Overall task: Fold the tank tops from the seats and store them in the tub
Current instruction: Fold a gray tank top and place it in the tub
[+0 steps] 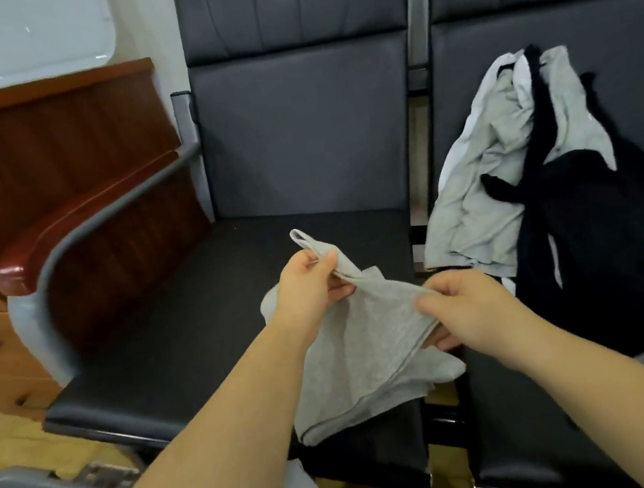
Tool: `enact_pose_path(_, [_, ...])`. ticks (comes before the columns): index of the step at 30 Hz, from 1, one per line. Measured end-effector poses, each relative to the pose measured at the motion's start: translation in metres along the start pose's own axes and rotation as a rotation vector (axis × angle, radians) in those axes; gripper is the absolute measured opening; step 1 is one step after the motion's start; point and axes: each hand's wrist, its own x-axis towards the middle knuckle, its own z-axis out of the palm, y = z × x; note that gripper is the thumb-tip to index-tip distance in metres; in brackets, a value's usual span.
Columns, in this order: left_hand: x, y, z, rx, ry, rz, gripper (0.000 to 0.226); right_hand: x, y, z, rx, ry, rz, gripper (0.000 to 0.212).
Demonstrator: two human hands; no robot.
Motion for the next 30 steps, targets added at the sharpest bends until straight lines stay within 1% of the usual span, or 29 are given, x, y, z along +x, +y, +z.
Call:
enact_pose_path(3, [0.011, -0.02, 0.022, 0.194, -0.029, 0.016, 0.011, 0.01, 0.016, -0.011, -0.088, -0.067, 0.156, 0.016])
enact_pose_path(6, [0.019, -0.036, 0.038, 0.28, -0.08, -0.055, 0.008, 0.02, 0.029, -0.015, -0.196, -0.147, 0.278, 0.014])
enact_pose_path(7, [0.02, -0.04, 0.043, 0.307, -0.101, -0.083, 0.011, 0.025, 0.033, -0.015, -0.222, -0.157, 0.308, 0.014])
enact_pose_path(8, [0.022, -0.045, 0.045, 0.355, -0.126, -0.098, 0.021, 0.029, 0.037, -0.014, -0.239, -0.158, 0.332, 0.017])
enact_pose_path(9, [0.024, -0.05, 0.047, 0.403, -0.157, -0.099, 0.03, 0.033, 0.04, -0.012, -0.253, -0.151, 0.339, 0.02])
enact_pose_path(10, [0.024, -0.052, 0.048, 0.443, -0.179, -0.085, 0.033, 0.036, 0.044, -0.01, -0.267, -0.134, 0.317, 0.021])
enact_pose_path(12, [0.023, -0.053, 0.047, 0.495, -0.194, -0.038, 0.032, 0.042, 0.051, -0.004, -0.276, -0.085, 0.236, 0.019])
enact_pose_path(14, [0.024, -0.051, 0.043, 0.59, -0.159, 0.049, 0.028, 0.044, 0.053, 0.002, -0.282, -0.054, 0.18, 0.02])
enact_pose_path(17, [0.025, -0.043, 0.033, 0.752, -0.048, 0.142, 0.018, 0.047, 0.054, 0.008, -0.293, -0.051, 0.141, 0.039])
enact_pose_path(19, [0.023, -0.039, 0.021, 0.824, 0.028, 0.152, 0.02, 0.049, 0.053, 0.011, -0.281, -0.05, 0.134, 0.047])
enact_pose_path(22, [0.019, -0.034, 0.0, 0.962, 0.132, 0.132, 0.024, 0.051, 0.053, 0.016, -0.247, -0.051, 0.15, 0.05])
enact_pose_path(24, [0.016, -0.031, -0.016, 1.012, 0.195, 0.075, 0.023, 0.05, 0.051, 0.02, -0.246, -0.061, 0.164, 0.051])
enact_pose_path(25, [0.015, -0.029, -0.024, 1.035, 0.219, 0.027, 0.022, 0.05, 0.05, 0.022, -0.248, -0.06, 0.17, 0.051])
enact_pose_path(26, [0.013, -0.027, -0.032, 1.069, 0.236, -0.046, 0.027, 0.049, 0.048, 0.024, -0.247, -0.058, 0.177, 0.049])
enact_pose_path(28, [0.007, -0.023, -0.046, 1.1, 0.249, -0.211, 0.055, 0.049, 0.046, 0.027, -0.205, -0.061, 0.205, 0.034])
enact_pose_path(29, [0.004, -0.022, -0.053, 1.078, 0.239, -0.289, 0.069, 0.05, 0.045, 0.028, -0.167, -0.071, 0.232, 0.026])
enact_pose_path(30, [0.0, -0.022, -0.058, 1.05, 0.213, -0.351, 0.077, 0.049, 0.043, 0.028, -0.116, -0.088, 0.269, 0.024])
